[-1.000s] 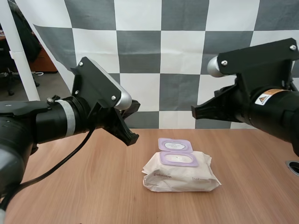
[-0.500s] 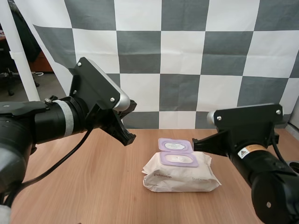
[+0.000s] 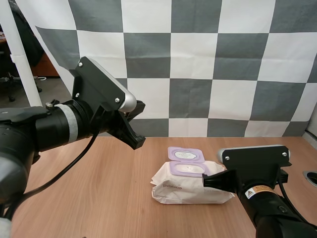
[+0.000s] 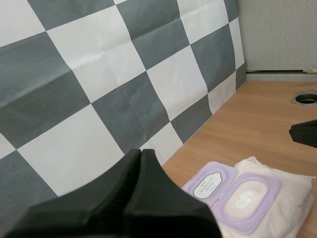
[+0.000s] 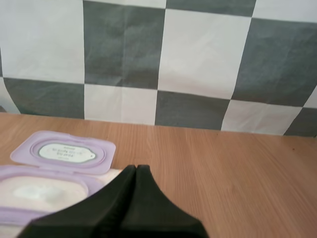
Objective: Open the wet wipes lid
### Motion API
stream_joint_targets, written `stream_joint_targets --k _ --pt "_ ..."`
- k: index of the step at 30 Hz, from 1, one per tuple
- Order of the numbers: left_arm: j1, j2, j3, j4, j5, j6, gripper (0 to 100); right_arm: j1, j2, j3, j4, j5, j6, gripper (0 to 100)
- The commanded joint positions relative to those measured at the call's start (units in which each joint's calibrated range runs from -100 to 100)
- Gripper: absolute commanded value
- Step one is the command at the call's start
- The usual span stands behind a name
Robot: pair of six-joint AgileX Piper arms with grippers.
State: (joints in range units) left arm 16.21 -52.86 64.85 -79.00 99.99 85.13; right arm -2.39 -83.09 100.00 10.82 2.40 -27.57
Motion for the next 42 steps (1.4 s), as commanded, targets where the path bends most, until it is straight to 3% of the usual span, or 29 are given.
stream_joint_targets --k 1,10,13,18,26,31,37,42 --pt "0.0 -0.02 0.02 -0.05 0.01 -0.05 0 0.01 -0.04 0.0 0.02 3.1 -0.01 0" --pt "-0.3 -1.17 0.02 -1.35 0.01 -1.88 0 0.01 -0.04 0.0 0.02 3.1 -0.01 0" --pt "-1.88 -5.19 0.02 0.45 0.01 -2.59 0 0.01 -0.04 0.0 0.02 3.1 -0.01 0" --pt "-7.15 -14.85 0.02 3.47 -32.84 -7.91 0 0.01 -0.04 0.0 0.02 3.1 -0.01 0" --pt "-11.9 -27.44 6.07 7.93 -63.7 -14.29 0 0.01 -0.04 0.0 0.02 3.1 -0.01 0" --pt "-12.79 -35.08 12.71 7.83 -80.2 -15.04 0 0.01 -0.04 0.0 0.02 3.1 -0.01 0" --pt "-13.61 -40.31 21.42 2.5 -109.18 -22.4 0 0.01 -0.04 0.0 0.02 3.1 -0.01 0" --pt "-13.61 -41.32 28.78 3.56 -112.84 -21.36 0 0.01 -0.04 0.0 0.02 3.1 -0.01 0"
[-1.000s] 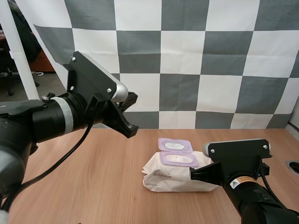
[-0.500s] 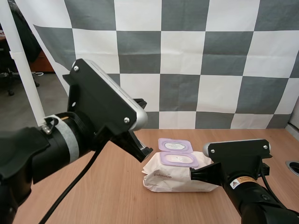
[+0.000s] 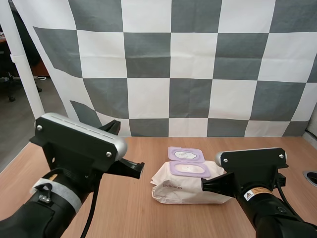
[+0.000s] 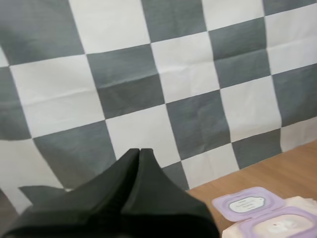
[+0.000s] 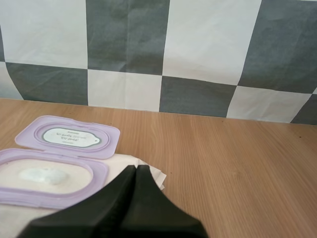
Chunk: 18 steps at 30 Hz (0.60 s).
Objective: Open the wet wipes lid
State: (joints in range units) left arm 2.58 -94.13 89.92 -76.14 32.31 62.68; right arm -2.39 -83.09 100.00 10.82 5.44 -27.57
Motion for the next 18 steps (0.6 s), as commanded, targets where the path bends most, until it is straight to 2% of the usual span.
stream_joint_targets --k 1,7,12,18 --pt "0.02 -0.05 5.16 1.3 -44.14 1.09 0 0.01 -0.04 0.0 0.02 0.07 -0.01 0" --pt "0.02 -0.05 10.08 1.58 -34.29 0.88 0 0.01 -0.04 0.0 0.02 0.07 -0.01 0" --pt "0.02 0.23 10.08 2.88 -30.35 -6.07 0 0.01 -0.04 0.0 0.02 0.07 -0.01 0" --pt "0.02 0.23 10.08 28.2 -14.58 -22.96 0 0.01 -0.04 0.0 0.02 0.07 -0.01 0"
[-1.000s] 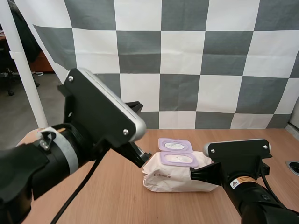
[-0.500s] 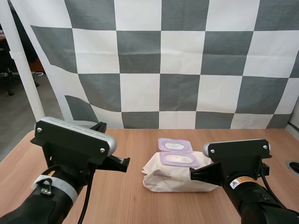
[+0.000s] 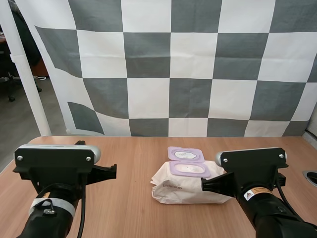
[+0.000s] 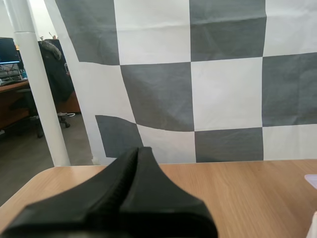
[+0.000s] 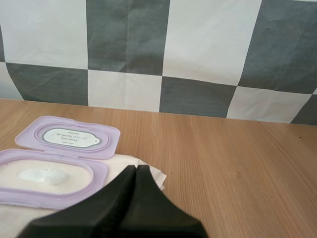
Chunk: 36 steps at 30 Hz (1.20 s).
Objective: Open the wet wipes lid
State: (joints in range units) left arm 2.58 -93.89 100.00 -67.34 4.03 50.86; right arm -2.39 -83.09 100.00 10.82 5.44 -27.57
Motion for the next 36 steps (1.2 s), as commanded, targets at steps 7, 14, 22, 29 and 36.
stream_joint_targets --k 7,14,22,29,36 --pt "0.02 -0.01 0.0 58.82 13.78 -52.68 0 0.01 -0.04 0.0 0.02 0.07 -0.01 0" --pt "0.02 -0.01 0.0 68.52 19.87 -61.12 0 0.01 -0.04 0.0 0.02 0.07 -0.01 0" --pt "0.02 -0.01 0.0 68.91 18.78 -61.54 0 0.01 -0.04 0.0 0.02 0.07 -0.01 0" --pt "0.02 -0.01 0.0 68.91 18.58 -61.54 0 0.01 -0.04 0.0 0.02 0.07 -0.01 0" --pt "0.02 -2.35 0.0 68.91 18.58 -61.54 0 0.01 -7.03 0.0 0.02 0.07 -0.01 0"
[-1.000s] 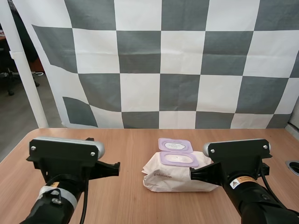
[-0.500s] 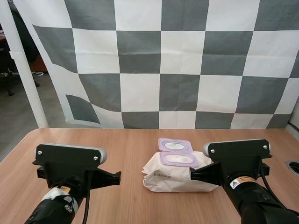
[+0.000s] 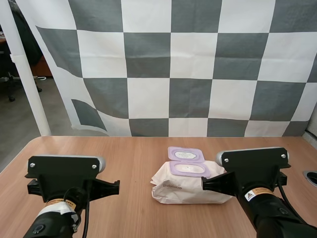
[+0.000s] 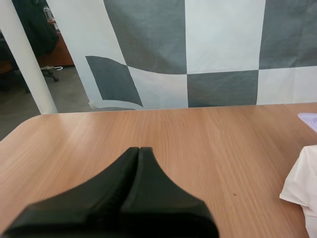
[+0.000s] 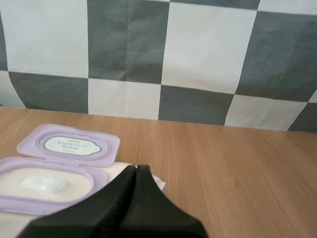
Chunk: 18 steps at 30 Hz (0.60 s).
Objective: Open the wet wipes lid
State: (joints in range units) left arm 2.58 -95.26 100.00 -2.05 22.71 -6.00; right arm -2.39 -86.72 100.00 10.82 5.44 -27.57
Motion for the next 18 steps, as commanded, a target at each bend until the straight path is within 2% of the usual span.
stream_joint_targets --k 1,6,18 --pt "0.02 -2.18 0.0 3.62 -0.1 -4.68 0 0.01 -5.41 0.0 0.02 0.07 -0.01 0" --pt "0.02 -4.74 0.0 3.62 -1.28 -4.68 0 0.01 -13.28 0.0 0.02 0.07 -0.01 0" --pt "0.02 -4.74 0.0 3.62 -1.47 -4.68 0 0.01 -13.28 0.0 0.02 -1.93 -0.01 0"
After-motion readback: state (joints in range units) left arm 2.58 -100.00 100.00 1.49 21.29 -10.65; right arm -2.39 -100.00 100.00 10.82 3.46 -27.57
